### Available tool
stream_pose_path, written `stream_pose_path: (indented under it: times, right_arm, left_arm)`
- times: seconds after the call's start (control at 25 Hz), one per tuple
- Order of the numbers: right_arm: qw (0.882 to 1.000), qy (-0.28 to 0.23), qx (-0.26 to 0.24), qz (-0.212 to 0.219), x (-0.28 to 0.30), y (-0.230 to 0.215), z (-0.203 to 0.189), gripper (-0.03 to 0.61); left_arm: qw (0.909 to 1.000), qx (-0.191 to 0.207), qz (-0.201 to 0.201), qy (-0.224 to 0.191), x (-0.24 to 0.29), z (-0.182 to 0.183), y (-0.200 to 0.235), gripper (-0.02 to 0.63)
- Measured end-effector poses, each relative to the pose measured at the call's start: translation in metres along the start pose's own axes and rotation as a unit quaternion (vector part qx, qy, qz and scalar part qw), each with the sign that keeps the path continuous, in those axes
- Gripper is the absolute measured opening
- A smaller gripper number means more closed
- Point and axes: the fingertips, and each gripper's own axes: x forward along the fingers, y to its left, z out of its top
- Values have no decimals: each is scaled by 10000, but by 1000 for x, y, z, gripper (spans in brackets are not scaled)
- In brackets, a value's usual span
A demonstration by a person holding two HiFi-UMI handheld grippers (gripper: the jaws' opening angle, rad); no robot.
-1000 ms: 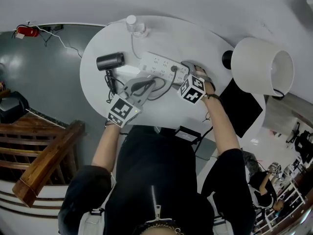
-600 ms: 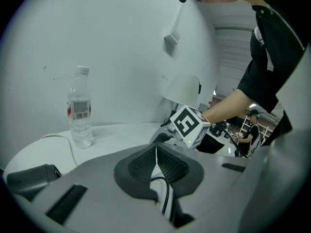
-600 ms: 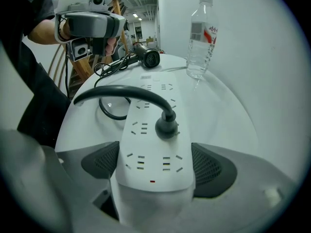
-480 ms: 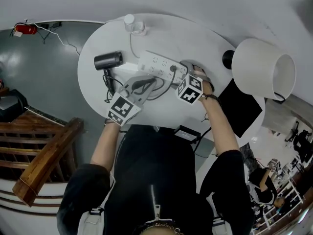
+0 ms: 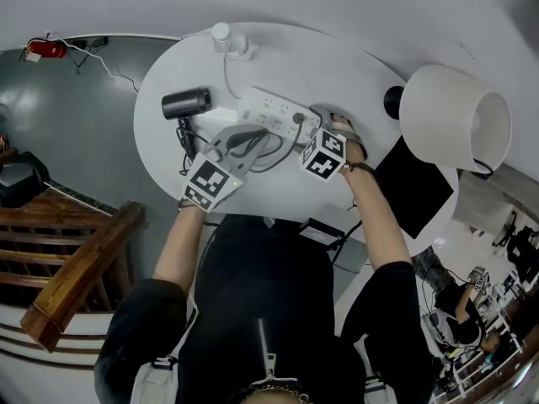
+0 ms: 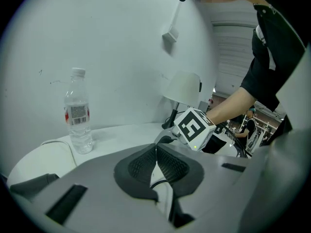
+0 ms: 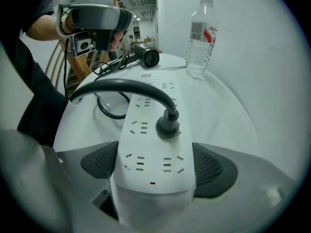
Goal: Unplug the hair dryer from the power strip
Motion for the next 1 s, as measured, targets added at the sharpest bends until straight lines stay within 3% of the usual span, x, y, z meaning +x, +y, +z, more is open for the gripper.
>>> stream_pose_path:
  times: [0.76, 1.0]
  right_arm:
    - [9997, 30, 126, 229, 1, -2, 5, 457]
    - [9997, 20, 143, 214, 2, -1, 4, 457]
  left_arm:
    - [9907, 1094, -26, 804, 58, -1, 18, 15]
    - [9778, 1742, -200, 1144, 65, -17, 13, 17]
